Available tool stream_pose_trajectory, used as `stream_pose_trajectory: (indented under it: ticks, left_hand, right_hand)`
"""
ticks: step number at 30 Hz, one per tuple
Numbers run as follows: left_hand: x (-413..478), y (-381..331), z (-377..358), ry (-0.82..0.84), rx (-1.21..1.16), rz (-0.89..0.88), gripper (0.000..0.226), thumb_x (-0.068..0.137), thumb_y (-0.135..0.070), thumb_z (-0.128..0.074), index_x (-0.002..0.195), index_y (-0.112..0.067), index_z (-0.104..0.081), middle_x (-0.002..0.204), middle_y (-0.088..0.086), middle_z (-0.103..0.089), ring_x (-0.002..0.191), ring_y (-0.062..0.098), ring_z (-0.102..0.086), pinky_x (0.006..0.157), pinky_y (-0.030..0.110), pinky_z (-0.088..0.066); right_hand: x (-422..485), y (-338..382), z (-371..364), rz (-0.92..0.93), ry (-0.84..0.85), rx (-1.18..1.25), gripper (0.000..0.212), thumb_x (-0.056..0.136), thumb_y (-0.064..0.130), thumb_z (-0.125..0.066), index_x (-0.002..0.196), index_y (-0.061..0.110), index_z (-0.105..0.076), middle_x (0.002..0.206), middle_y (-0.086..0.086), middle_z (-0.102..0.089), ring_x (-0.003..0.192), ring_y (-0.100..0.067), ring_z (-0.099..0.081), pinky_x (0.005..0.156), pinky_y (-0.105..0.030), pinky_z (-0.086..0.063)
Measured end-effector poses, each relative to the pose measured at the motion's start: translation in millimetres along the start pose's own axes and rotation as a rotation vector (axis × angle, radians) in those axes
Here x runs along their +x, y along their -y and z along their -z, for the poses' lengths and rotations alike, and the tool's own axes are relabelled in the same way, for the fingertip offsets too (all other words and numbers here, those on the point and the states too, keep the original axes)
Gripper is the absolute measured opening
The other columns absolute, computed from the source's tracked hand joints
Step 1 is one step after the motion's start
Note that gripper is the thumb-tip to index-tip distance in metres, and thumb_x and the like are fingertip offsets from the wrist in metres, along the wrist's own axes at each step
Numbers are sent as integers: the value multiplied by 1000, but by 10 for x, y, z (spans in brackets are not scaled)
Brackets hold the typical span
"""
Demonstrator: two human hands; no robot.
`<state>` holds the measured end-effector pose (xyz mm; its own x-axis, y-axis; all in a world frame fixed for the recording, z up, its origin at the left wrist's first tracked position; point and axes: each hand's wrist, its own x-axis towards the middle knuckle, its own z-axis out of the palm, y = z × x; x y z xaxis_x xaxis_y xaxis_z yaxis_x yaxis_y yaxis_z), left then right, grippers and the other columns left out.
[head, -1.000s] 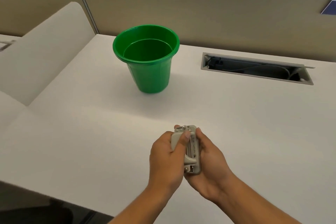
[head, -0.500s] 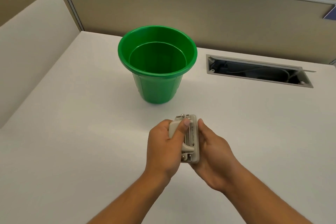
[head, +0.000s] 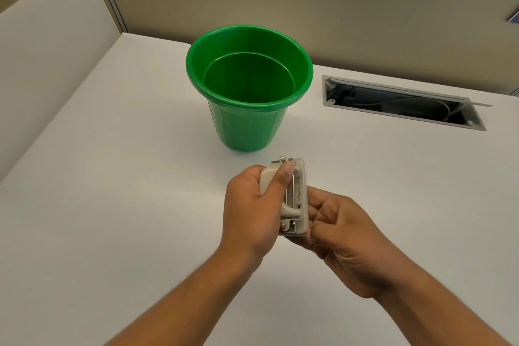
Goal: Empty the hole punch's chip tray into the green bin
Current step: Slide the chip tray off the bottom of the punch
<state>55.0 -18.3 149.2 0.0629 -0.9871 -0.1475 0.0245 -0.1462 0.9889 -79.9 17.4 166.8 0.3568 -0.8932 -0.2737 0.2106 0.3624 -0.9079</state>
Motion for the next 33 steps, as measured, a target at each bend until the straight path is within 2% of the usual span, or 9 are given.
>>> stream_pose_trajectory:
  ticks: [4, 8, 14, 17, 24, 27, 30, 32, 33]
  left_hand:
    - [-34, -16, -3, -2, -47, 15, 30, 86, -45, -68, 64, -24, -65, 55, -10, -66, 50, 5, -65, 46, 18, -50]
    - [-69, -43, 1, -20, -90, 9, 33, 87, -42, -68, 60, -24, -62, 50, -13, -61, 46, 2, -57, 44, 15, -46]
    - [-107, -67, -3, -30, -124, 13, 34, 87, -41, -68, 58, -24, -63, 51, -11, -62, 48, 4, -59, 47, 18, -49]
    - [-127, -78, 3, -27, -108, 11, 31, 87, -43, -67, 64, -23, -65, 54, -12, -65, 51, 4, -64, 49, 18, -51]
    - [-138, -88, 20, -40, -103, 30, 31, 87, -43, -67, 64, -22, -64, 54, -11, -64, 51, 6, -63, 48, 20, -51]
    - [-128, -101, 33, -48, -110, 18, 33, 87, -43, -67, 60, -24, -62, 51, -13, -61, 48, 3, -59, 47, 18, -49]
    - [-124, -93, 43, -35, -116, 15, 34, 87, -43, -67, 60, -24, -62, 50, -13, -59, 47, 2, -58, 45, 15, -47]
    - [-142, -92, 22, -8, -130, 14, 34, 84, -47, -66, 60, -24, -61, 51, -13, -61, 48, 3, -59, 45, 15, -48]
    - [-156, -95, 6, 7, -129, 10, 34, 81, -51, -65, 62, -24, -62, 53, -12, -63, 50, 4, -61, 47, 15, -49]
  right_hand:
    - [-39, 13, -12, 5, -15, -52, 47, 83, -2, -62, 126, 14, -66, 121, -17, -72, 115, -32, -66, 100, -36, -51]
    - [-55, -28, -55, 30, -21, -123, 59, 80, -16, -50, 129, 15, -62, 122, -16, -71, 115, -34, -65, 101, -38, -50]
    - [-23, -146, -178, 157, -210, -389, 57, 75, -10, -62, 114, 32, -65, 100, -7, -76, 87, -32, -71, 74, -45, -58]
    - [-24, -184, -190, 196, -244, -444, 55, 74, -7, -64, 112, 33, -65, 99, -2, -78, 84, -27, -73, 70, -38, -60]
    - [-23, -195, -183, 187, -238, -422, 57, 73, -11, -60, 111, 31, -66, 95, -5, -76, 80, -22, -69, 67, -35, -55]
    - [-31, -155, -153, 139, -103, -267, 57, 79, -12, -57, 124, 23, -62, 109, -13, -72, 94, -21, -67, 81, -32, -55]
    - [-3, -98, -164, 92, -12, -24, 38, 95, 23, -56, 133, 16, -59, 127, -15, -67, 114, -27, -63, 100, -39, -51]
    - [47, -100, -157, -2, -101, 146, 50, 95, 51, -44, 130, 20, -63, 129, -11, -68, 117, -24, -64, 97, -36, -54]
    - [68, -113, -156, -37, -157, 210, 55, 92, 56, -42, 127, 22, -66, 128, -11, -69, 116, -22, -65, 92, -34, -56]
